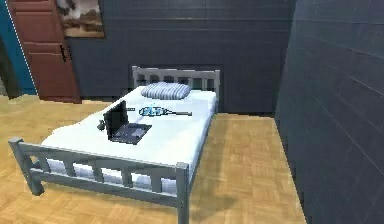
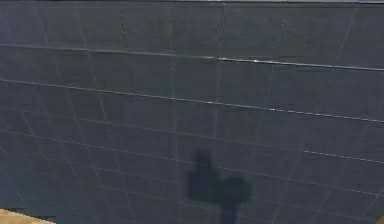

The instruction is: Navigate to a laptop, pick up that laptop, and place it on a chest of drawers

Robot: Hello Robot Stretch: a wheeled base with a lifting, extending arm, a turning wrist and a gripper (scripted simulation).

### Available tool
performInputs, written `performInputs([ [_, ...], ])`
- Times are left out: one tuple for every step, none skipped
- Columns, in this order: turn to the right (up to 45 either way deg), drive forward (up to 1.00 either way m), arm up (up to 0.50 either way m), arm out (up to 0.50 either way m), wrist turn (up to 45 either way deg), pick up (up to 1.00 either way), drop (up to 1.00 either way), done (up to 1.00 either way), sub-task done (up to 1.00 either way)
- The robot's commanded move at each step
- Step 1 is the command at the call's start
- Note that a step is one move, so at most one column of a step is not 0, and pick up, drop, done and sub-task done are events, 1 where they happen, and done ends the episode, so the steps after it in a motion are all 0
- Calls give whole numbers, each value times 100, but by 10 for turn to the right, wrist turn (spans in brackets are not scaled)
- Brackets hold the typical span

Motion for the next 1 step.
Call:
performInputs([
  [30, 0, 0, 0, 0, 0, 0, 0, 0],
])
